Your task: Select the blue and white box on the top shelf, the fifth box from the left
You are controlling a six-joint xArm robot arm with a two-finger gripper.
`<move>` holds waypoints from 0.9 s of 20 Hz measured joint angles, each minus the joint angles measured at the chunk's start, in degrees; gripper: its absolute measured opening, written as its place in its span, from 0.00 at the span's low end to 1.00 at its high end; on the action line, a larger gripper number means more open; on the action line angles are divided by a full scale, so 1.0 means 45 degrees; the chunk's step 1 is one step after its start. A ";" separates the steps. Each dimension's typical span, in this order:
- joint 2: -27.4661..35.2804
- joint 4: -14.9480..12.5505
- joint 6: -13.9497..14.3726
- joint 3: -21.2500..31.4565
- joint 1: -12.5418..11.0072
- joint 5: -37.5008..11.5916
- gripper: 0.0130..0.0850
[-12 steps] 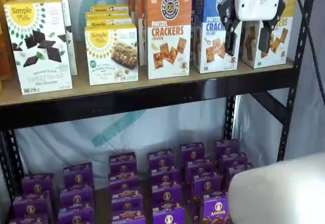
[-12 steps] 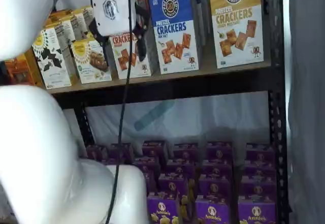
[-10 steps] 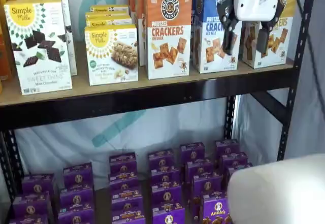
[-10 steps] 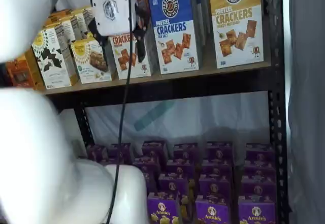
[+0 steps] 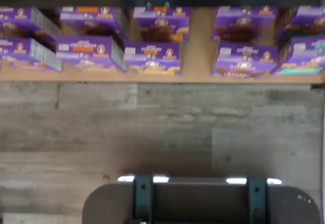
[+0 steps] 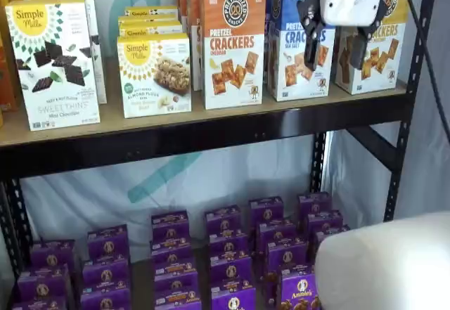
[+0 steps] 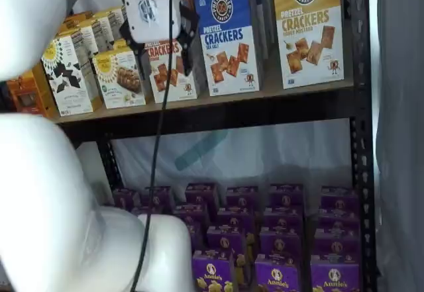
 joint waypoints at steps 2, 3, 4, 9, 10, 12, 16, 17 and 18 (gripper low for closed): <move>0.0264 -0.0137 0.0016 -0.0193 0.0076 -0.0364 1.00; 0.0484 -0.0167 -0.0004 -0.0395 0.0071 -0.0545 1.00; 0.0719 -0.0155 -0.0047 -0.0618 0.0022 -0.0635 1.00; 0.2048 -0.0441 -0.0162 -0.2027 -0.0002 -0.0775 1.00; 0.2315 -0.0465 -0.0200 -0.2305 -0.0035 -0.0733 1.00; 0.2723 -0.0484 -0.0273 -0.2737 -0.0109 -0.0684 1.00; 0.3363 -0.0505 -0.0410 -0.3447 -0.0242 -0.0612 1.00; 0.3496 -0.0494 -0.0445 -0.3593 -0.0281 -0.0589 1.00; 0.3606 -0.0509 -0.0465 -0.3716 -0.0295 -0.0561 1.00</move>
